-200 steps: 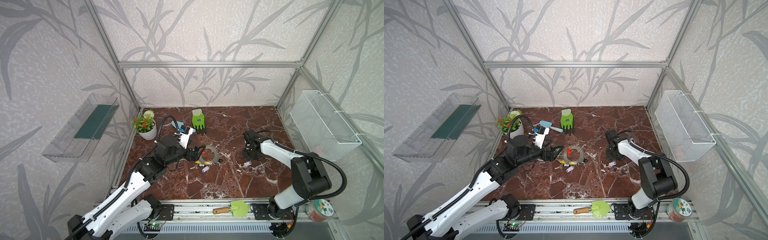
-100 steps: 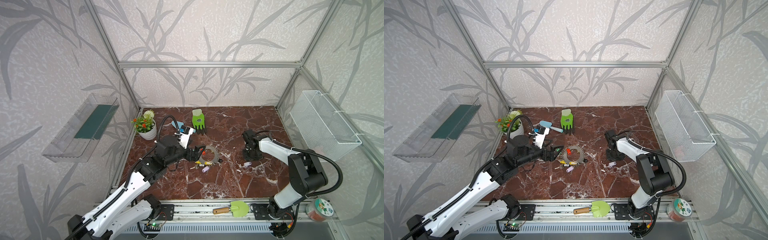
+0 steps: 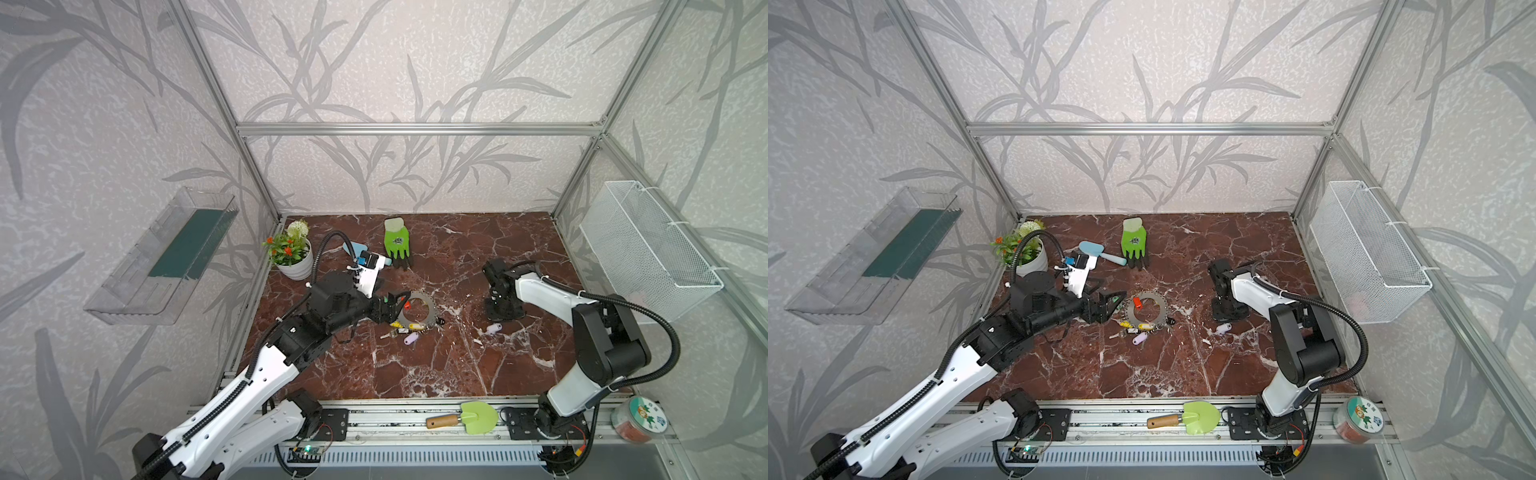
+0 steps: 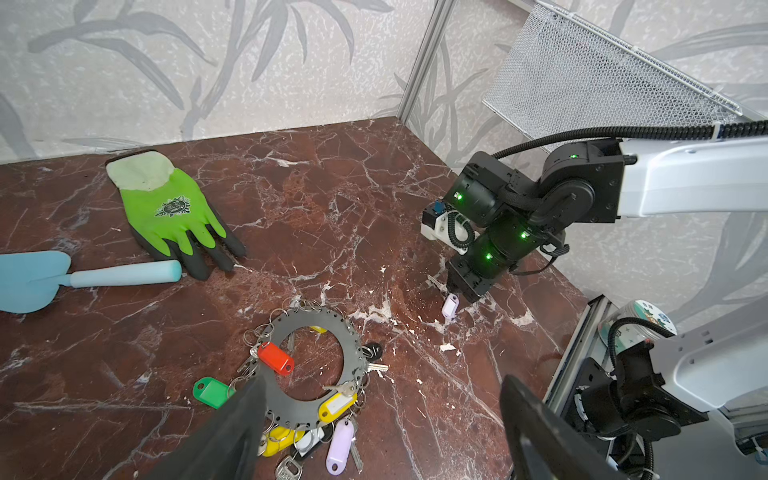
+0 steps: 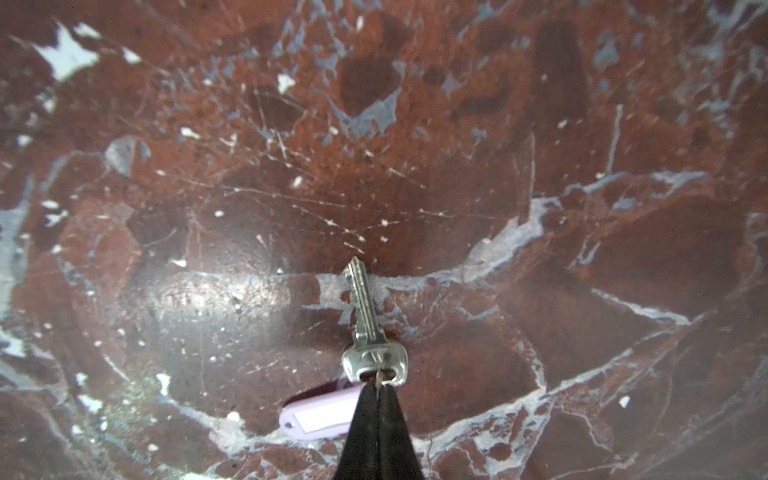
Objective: Put the keys on the keyring
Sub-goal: 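Close the right gripper on the key's metal head and lift it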
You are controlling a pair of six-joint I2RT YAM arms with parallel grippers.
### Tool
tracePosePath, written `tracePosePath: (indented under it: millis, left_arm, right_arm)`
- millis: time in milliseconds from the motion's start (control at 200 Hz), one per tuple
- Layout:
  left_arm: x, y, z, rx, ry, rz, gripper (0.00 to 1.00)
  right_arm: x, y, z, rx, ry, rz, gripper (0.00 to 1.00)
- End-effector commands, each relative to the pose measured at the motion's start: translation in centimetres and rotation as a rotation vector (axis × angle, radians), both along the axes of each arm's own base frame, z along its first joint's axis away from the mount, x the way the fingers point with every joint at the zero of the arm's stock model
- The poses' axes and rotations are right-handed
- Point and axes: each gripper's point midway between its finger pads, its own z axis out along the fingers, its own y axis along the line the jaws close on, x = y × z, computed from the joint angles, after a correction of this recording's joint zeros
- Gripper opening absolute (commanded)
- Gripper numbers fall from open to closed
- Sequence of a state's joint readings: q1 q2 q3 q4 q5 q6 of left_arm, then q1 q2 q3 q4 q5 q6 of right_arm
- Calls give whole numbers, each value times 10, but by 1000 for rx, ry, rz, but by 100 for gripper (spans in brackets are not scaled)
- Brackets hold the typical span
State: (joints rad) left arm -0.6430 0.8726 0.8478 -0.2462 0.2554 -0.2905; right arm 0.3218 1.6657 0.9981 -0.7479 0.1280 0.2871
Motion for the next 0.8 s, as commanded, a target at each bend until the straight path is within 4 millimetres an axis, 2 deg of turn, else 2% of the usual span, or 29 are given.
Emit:
tracePosePath:
  millis: [0,185,250,315,375,440,585,650,795]
  left_arm:
    - [-1,0,5,-13,-24,-5,87]
    - [-3,-2,3,3,-27,-30,83]
    - [-8,-10,2,15,-40,-96,81]
    - [-11,-19,1,10,-43,-149,75]
    - [-14,-28,3,-8,-53,-182,69]
    - [-16,-35,6,-18,-109,-178,67]
    - [-38,-65,3,61,-307,-238,65]
    - [-47,-81,0,104,-379,-280,64]
    - [-47,-104,-19,265,-533,-269,61]
  right_arm:
    - [1,10,21,73,-53,-19,0]
    - [5,55,84,439,-252,-100,0]
    - [4,67,103,565,-304,-167,0]
    - [6,79,121,721,-363,-250,0]
    - [7,83,139,796,-376,-320,0]
    - [6,85,153,825,-354,-377,0]
    - [-1,98,177,935,-264,-480,0]
    - [-7,99,181,939,-228,-527,0]
    - [-20,103,187,975,-147,-602,0]
